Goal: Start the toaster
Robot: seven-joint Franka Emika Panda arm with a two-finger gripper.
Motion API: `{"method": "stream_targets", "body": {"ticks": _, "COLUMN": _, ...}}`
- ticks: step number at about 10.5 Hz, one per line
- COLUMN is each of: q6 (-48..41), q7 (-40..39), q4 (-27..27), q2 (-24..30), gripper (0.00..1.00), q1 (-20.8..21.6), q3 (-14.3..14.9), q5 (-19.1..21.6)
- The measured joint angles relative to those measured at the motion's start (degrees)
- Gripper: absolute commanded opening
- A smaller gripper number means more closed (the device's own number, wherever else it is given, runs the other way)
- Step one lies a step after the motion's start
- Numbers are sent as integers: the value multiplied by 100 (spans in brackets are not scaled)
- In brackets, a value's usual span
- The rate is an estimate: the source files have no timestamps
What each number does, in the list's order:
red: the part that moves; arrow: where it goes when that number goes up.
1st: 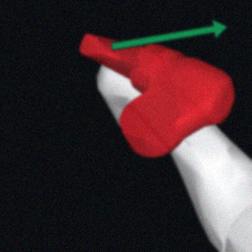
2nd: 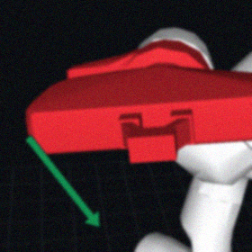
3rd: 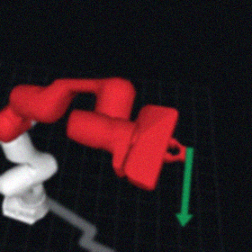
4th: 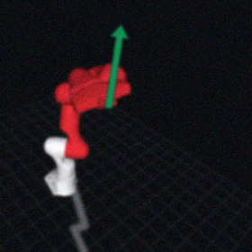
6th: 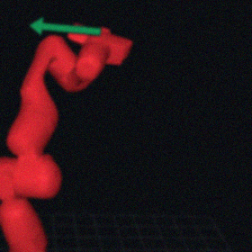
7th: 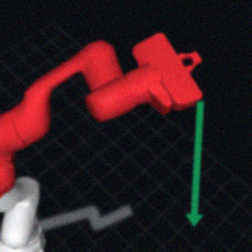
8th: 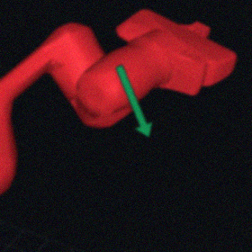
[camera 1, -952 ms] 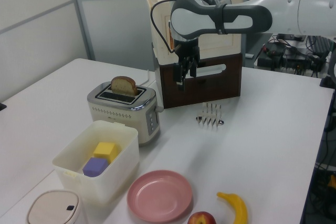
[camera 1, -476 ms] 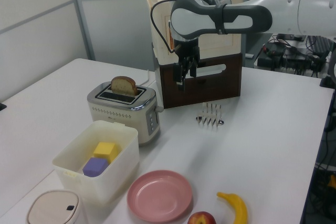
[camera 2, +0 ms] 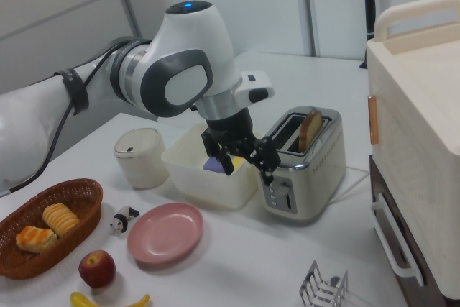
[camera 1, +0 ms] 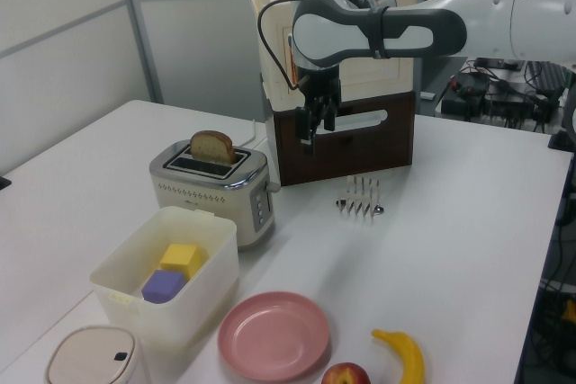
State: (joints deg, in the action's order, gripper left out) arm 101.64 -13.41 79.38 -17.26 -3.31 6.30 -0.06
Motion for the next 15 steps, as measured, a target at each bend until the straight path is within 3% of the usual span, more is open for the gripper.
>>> {"method": "stream_targets", "body": {"ticks": 5, "q6": 1142, "q7": 0, "q4": 10, "q2": -95, "gripper": 100, "q1": 1, "q3": -7, "q5": 534}}
{"method": "stream_targets", "body": {"ticks": 8, "q6": 2005, "q7": 55, "q4": 25, "q2": -304, "gripper": 100, "q1": 1, "q3": -16, "q5": 1134}}
{"method": "stream_targets", "body": {"ticks": 9, "q6": 2194, "q7": 61, "q4": 28, "q2": -368, "gripper": 88, "q1": 1, "q3": -18, "q5": 1149}}
{"method": "stream_targets", "body": {"ticks": 10, "q6": 2307, "q7": 63, "q4": 28, "q2": -428, "gripper": 53, "q1": 2, "q3": -26, "q5": 1149}}
{"method": "stream_targets", "body": {"ticks": 12, "q6": 2342, "q7": 64, "q4": 25, "q2": -458, "gripper": 0, "q1": 5, "q3": -35, "q5": 1149}}
{"method": "stream_targets", "body": {"ticks": 15, "q6": 2342, "q7": 70, "q4": 10, "q2": -451, "gripper": 0, "q1": 10, "q3": -36, "q5": 1149}}
